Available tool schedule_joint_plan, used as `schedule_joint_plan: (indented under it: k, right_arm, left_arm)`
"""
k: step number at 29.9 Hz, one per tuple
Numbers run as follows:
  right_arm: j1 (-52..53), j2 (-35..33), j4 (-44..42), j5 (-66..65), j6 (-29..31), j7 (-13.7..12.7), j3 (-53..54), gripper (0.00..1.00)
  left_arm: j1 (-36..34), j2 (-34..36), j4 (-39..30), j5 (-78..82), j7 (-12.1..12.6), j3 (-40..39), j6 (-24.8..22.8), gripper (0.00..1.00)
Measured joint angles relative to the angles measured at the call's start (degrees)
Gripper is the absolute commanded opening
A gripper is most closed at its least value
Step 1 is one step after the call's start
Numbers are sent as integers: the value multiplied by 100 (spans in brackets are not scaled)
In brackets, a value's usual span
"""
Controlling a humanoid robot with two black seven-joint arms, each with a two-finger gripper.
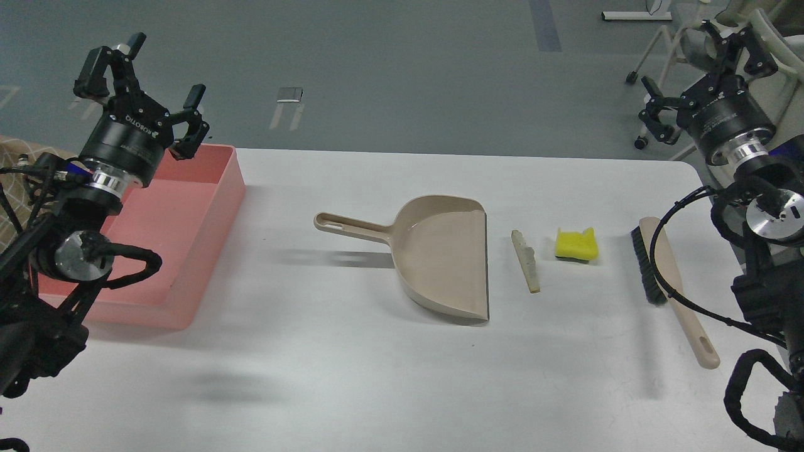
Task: Sweep and dump garbage into bin
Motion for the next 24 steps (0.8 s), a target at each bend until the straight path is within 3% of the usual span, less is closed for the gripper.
schedule_joint_plan:
  k: [15, 20, 24]
  right_arm:
    - [-607, -135, 543, 5, -26, 0, 42, 100]
    - [-620, -281, 583, 5, -26, 0, 78, 100]
    - [-673, -409, 662, 5, -26, 0, 143, 100]
  left_arm:
    - [2175, 536, -2887, 711, -35, 16, 466, 94]
    - [2293, 412, -3102, 1691, -48, 484, 745, 93]
    - [2187, 169, -2840, 2516, 36, 989, 1029, 93]
